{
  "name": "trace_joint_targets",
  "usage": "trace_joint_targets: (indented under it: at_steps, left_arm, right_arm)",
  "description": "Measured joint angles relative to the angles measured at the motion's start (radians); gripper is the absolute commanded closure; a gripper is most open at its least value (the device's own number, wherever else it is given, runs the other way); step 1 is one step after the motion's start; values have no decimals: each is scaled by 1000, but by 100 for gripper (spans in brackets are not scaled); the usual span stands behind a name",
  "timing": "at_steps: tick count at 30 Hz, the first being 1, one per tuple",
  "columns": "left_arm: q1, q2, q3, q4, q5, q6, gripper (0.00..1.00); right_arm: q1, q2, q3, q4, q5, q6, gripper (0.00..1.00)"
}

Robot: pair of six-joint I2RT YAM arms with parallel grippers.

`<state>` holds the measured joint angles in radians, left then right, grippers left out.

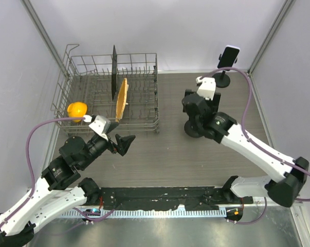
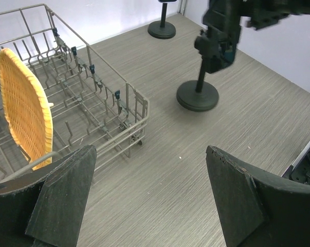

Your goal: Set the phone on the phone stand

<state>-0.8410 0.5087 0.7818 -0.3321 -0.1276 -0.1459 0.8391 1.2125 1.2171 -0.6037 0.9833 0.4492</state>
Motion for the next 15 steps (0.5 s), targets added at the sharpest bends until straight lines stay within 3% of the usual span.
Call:
trace_joint_targets:
  at_steps: [6, 15]
  left_arm:
    - [0, 4, 0, 0, 9, 0, 8]
    - [0, 64, 0, 0, 15, -3, 9]
  right_arm:
    - [-219, 236, 63, 230, -112, -153, 100]
    - [-446, 635, 427, 421, -267, -269, 100]
